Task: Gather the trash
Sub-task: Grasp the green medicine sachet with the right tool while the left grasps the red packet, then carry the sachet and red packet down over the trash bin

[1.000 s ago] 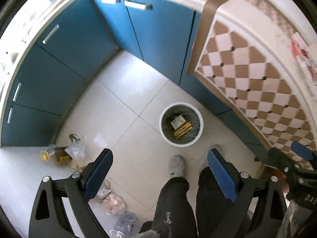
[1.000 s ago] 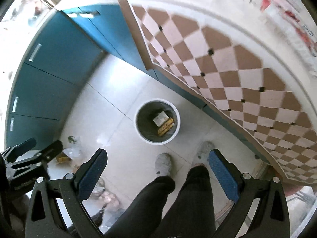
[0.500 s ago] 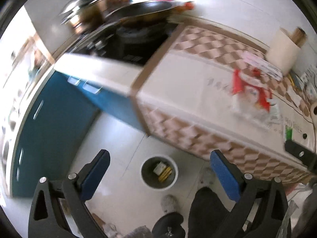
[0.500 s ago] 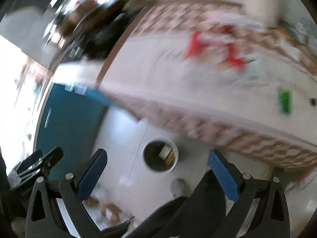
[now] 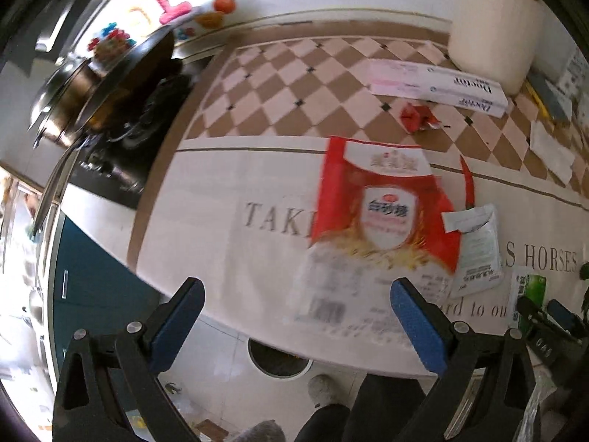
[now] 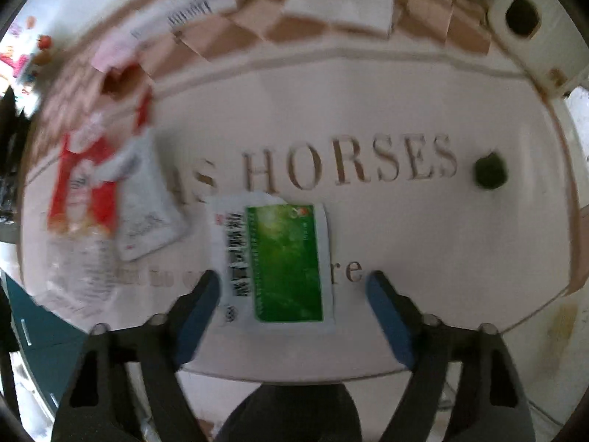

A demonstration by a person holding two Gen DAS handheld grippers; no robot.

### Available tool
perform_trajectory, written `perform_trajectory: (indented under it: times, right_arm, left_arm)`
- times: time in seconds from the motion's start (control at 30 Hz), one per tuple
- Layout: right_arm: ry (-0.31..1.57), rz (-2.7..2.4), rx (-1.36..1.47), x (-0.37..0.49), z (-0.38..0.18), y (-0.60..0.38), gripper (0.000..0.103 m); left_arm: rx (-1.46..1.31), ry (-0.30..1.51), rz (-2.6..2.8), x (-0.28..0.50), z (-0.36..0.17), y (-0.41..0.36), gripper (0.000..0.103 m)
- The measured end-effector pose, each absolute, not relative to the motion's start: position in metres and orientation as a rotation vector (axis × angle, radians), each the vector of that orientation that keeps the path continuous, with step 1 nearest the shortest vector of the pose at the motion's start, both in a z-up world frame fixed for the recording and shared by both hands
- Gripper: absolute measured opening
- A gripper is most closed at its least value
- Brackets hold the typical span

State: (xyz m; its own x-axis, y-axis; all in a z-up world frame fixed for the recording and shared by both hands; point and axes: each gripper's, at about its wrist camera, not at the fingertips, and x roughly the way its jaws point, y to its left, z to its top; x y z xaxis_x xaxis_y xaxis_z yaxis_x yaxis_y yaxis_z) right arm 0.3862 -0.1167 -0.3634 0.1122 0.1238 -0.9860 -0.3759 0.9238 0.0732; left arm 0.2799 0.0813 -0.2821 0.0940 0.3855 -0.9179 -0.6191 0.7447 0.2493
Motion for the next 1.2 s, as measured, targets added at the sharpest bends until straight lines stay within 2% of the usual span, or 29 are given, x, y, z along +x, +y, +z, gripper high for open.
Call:
perform_trajectory:
  times: [0.03, 0.07, 0.1, 0.17, 0.37, 0.6, 0.63, 0.67, 0.8, 0.83, 0.87, 1.03, 1.2]
  right_arm:
    - [1.388, 0.372, -0.240, 0.386, -0.363, -0.113, 0.067]
    - [1.365, 0.355, -0.277, 0.385, -0.363, -0.110, 0.057]
    - [1.348, 0.354, -0.289, 0.386, -0.363, -0.109, 0.036]
    - [1.320, 0.368, -0.306, 0.390, -0.361, -0.107, 0.005]
    - [1.317, 0.432, -0.135, 0.424, -0.335, -0.128, 0.004]
    - [1.259, 0.381, -0.025, 0.496, -0.306, -0.138, 0.004]
    - [1.258, 0.366, -0.014, 0.508, -0.307, -0.138, 0.004]
    - [1.260, 0.357, -0.004, 0.519, -0.307, -0.137, 0.004]
    - [1.267, 0.324, 0.024, 0.547, -0.320, -0.135, 0.004]
    - [1.270, 0.319, 0.029, 0.551, -0.323, -0.133, 0.004]
    - [1.273, 0.317, 0.030, 0.554, -0.327, -0.130, 0.004]
    - [1.292, 0.322, 0.019, 0.554, -0.339, -0.124, 0.004]
    - [1.277, 0.341, 0.013, 0.541, -0.330, -0.122, 0.004]
  left_arm:
    - [-0.220, 1.283, 0.751, 0.285, -0.284, 0.081, 0.103]
    - [-0.221, 1.292, 0.747, 0.292, -0.286, 0.082, 0.103]
    - [-0.223, 1.299, 0.743, 0.300, -0.288, 0.082, 0.103]
    - [-0.225, 1.303, 0.736, 0.313, -0.288, 0.083, 0.103]
    - [-0.270, 1.296, 0.694, 0.352, -0.287, 0.094, 0.103]
    - [-0.632, 1.292, 0.552, 0.413, -0.318, 0.138, 0.101]
    - [-0.680, 1.295, 0.538, 0.421, -0.325, 0.144, 0.096]
    - [-0.719, 1.301, 0.530, 0.429, -0.332, 0.149, 0.084]
    - [-0.775, 1.322, 0.513, 0.457, -0.357, 0.159, 0.068]
    - [-0.762, 1.326, 0.511, 0.462, -0.361, 0.159, 0.050]
    - [-0.743, 1.338, 0.502, 0.469, -0.366, 0.158, 0.028]
    - [-0.597, 1.326, 0.515, 0.475, -0.358, 0.144, 0.020]
    - [-0.364, 1.251, 0.587, 0.453, -0.323, 0.116, 0.019]
